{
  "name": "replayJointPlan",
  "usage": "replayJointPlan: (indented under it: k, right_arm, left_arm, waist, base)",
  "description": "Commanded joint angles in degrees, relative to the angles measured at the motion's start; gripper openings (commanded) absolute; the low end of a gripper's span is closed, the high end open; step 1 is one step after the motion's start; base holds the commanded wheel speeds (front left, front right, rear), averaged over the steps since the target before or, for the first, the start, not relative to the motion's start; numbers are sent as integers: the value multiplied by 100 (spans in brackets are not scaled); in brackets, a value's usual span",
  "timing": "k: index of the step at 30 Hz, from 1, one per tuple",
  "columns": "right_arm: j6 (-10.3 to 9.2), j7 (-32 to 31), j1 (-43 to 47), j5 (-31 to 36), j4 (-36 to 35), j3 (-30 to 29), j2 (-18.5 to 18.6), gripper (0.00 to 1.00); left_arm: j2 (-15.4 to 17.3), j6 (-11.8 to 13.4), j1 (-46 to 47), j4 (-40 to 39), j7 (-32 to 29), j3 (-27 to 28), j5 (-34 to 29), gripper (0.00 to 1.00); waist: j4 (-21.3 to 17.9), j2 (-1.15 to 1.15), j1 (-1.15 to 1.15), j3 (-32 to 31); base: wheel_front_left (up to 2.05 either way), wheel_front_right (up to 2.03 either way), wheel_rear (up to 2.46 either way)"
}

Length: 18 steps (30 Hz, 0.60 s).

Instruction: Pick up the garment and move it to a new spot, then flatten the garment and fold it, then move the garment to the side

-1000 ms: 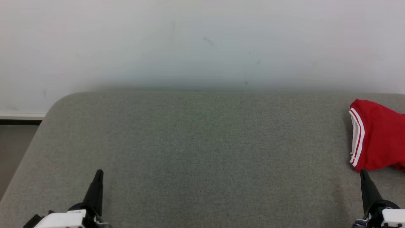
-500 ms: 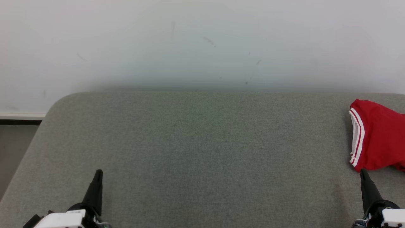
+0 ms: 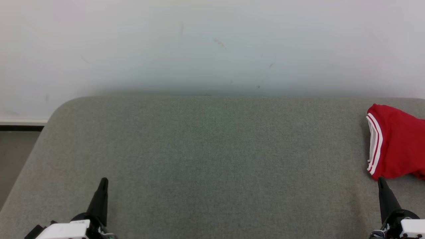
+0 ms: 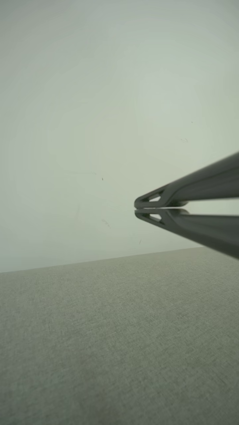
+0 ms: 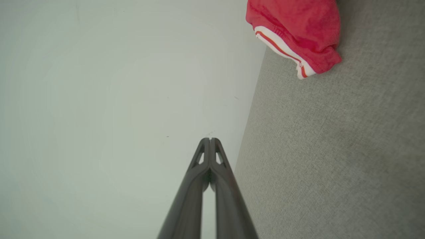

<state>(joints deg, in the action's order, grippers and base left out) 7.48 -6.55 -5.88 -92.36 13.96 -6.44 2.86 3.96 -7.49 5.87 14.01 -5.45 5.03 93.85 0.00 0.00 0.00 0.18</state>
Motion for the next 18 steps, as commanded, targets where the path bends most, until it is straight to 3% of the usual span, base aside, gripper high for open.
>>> replayJointPlan:
  k: [1,18]
  right_arm:
    - [2,-18,-78,-9,14,-24,1,0]
    - [2,-17,-78,-10,14,-23,1,0]
  left_arm:
    - [-2,-17,60,2,-2,22,-45,0]
    - [-20,-17,63,3,-37,54,-73,0]
  waist:
    - [0,0,0,0]
    - [0,0,0,0]
  base:
    - [0,0,0]
    - [0,0,0]
